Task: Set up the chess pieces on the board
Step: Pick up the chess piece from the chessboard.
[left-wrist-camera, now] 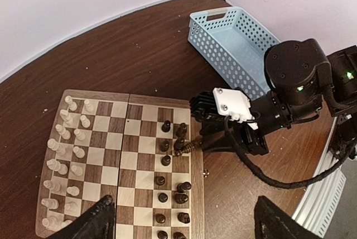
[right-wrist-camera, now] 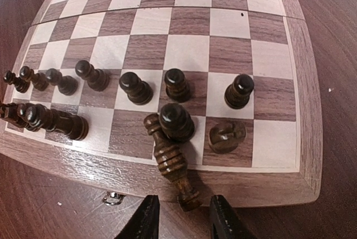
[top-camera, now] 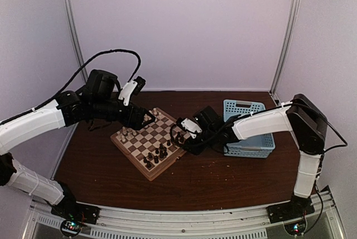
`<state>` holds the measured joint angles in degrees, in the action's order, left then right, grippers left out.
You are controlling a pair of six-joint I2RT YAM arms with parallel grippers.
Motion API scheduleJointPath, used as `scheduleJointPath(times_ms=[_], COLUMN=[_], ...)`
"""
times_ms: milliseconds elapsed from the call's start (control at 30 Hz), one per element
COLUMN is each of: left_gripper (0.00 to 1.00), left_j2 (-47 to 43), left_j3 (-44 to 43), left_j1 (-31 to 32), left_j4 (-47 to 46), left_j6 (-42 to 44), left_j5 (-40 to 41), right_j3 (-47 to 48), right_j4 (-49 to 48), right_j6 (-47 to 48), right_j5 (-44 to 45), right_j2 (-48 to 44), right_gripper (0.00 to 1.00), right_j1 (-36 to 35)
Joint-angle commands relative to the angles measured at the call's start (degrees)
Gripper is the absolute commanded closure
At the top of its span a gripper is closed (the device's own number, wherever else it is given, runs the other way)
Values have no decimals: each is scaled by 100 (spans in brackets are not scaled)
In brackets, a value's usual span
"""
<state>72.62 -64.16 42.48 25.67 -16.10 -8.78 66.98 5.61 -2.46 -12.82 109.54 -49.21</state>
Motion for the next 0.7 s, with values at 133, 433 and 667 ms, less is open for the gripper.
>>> scheduleJointPath(times_ms=[133, 433, 667], left_gripper=[14, 14, 14], left_j2=[-92, -83, -130], left_j3=[-53, -87, -79], left_j1=[-3, -3, -3], left_j4=[55, 115, 153], left_j6=[132, 171, 191], left_j5=[163, 199, 221], right_j3=[418, 563, 246], right_j4=[109, 354, 144], right_j6=[388, 569, 703], right_j5=[87, 20, -281], right_j2=[296, 450, 78], right_gripper=[67, 76, 86], right_j1=[-70, -97, -116])
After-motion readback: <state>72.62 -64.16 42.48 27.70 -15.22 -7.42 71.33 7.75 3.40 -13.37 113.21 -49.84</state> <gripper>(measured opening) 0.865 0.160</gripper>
